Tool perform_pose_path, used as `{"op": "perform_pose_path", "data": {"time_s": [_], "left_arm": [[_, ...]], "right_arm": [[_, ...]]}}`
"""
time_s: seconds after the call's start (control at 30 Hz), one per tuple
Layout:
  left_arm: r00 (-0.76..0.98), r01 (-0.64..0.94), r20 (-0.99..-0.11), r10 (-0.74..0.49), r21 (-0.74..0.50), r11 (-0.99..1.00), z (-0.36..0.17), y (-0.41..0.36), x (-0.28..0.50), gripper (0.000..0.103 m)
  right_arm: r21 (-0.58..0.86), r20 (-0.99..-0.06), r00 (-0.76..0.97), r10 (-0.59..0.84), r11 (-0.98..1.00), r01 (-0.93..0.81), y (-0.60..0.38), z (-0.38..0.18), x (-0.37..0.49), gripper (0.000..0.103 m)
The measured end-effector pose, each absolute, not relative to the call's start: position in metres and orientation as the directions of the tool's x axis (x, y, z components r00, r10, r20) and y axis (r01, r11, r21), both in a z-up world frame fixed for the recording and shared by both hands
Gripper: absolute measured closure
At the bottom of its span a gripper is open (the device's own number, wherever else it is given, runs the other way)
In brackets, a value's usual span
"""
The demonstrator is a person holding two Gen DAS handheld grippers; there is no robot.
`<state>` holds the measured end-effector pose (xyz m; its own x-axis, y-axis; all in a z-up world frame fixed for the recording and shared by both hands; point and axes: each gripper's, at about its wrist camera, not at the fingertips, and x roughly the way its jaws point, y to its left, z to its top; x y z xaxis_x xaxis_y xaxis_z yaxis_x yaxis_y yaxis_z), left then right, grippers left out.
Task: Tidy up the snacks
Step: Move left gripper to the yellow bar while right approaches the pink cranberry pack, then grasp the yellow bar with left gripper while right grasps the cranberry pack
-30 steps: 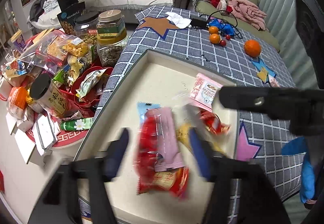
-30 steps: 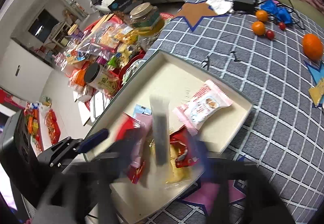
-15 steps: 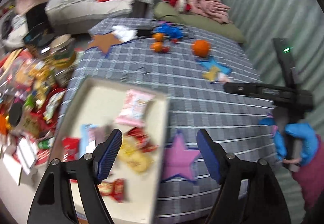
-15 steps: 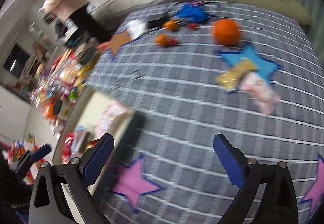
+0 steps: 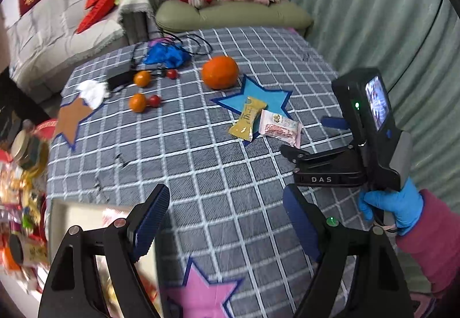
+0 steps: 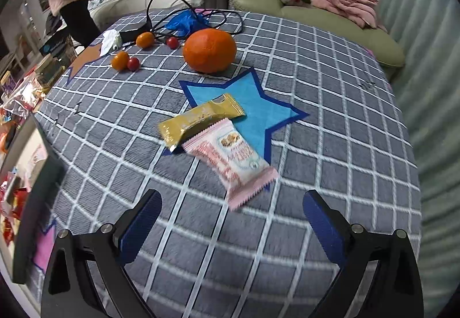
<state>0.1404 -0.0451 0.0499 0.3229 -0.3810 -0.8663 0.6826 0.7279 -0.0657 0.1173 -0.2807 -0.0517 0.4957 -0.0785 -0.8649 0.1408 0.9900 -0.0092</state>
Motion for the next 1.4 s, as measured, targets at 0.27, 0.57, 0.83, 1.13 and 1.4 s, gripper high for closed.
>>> {"op": "perform_pose_path", "data": {"time_s": [0.27,0.57,0.83,1.13,1.4], "left_arm": [[0.315,0.679,-0.888,-0.335,-0.036,0.733,0.000,-0.087,0.173,0.019],[0.331,0.693,-0.885,-0.327,-0.007,0.721,-0.040,-0.140,0.196,0.019],[0.348,0.652,-0.885,-0.310,-0.009,0.758,-0.068,-0.176,0.212,0.021],[0.364,0.670,-0.885,-0.292,0.031,0.742,-0.062,-0.189,0.199,0.072],[0.357,0.624,-0.892,-0.278,0.006,0.782,-0.064,-0.142,0.159,0.074]], "right_arm": [[0.020,-0.879,0.475,-0.039,0.993,0.118,-0.290,-0.077,0.148,0.048],[0.090,-0.854,0.520,-0.014,0.981,0.174,-0.315,-0.072,0.107,0.059],[0.123,-0.855,0.519,-0.015,0.966,0.229,-0.330,-0.066,0.059,0.064],[0.024,-0.842,0.534,-0.082,0.982,0.190,-0.321,-0.060,0.063,0.021],[0.060,-0.876,0.480,-0.055,0.973,0.221,-0.320,-0.077,0.068,0.063]]}}
